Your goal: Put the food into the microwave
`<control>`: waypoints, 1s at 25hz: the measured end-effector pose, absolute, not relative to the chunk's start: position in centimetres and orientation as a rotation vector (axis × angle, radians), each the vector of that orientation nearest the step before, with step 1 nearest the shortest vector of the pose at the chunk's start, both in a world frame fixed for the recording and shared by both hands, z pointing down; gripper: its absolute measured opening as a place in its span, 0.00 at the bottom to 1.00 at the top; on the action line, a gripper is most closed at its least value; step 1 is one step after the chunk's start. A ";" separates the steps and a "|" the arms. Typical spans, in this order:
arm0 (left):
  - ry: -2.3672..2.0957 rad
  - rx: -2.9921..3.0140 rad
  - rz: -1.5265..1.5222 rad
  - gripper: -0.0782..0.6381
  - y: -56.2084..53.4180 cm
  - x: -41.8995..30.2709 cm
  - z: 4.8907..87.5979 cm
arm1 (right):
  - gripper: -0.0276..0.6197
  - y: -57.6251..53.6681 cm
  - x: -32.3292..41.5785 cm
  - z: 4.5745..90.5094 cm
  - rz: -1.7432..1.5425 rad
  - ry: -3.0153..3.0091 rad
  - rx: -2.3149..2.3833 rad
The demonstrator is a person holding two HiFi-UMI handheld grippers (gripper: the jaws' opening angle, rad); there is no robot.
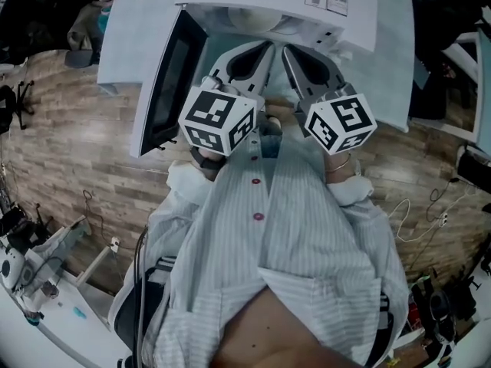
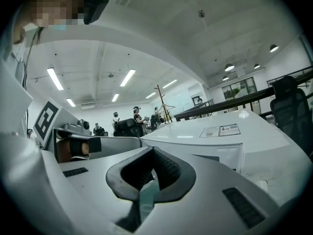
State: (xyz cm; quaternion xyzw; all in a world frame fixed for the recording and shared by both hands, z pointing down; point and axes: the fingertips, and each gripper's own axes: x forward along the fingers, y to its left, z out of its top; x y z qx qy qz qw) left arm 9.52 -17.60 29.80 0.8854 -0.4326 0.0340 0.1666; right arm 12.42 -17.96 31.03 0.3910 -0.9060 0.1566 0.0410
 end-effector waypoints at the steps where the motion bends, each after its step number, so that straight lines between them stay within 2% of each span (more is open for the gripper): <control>1: -1.228 2.525 0.091 0.12 -17.6 9.5 29.8 | 0.09 -17.9 12.4 31.1 0.485 -2.771 1.197; 25: -1.233 2.519 0.099 0.12 -17.8 8.0 30.4 | 0.09 -17.8 11.1 31.6 0.538 -2.756 1.173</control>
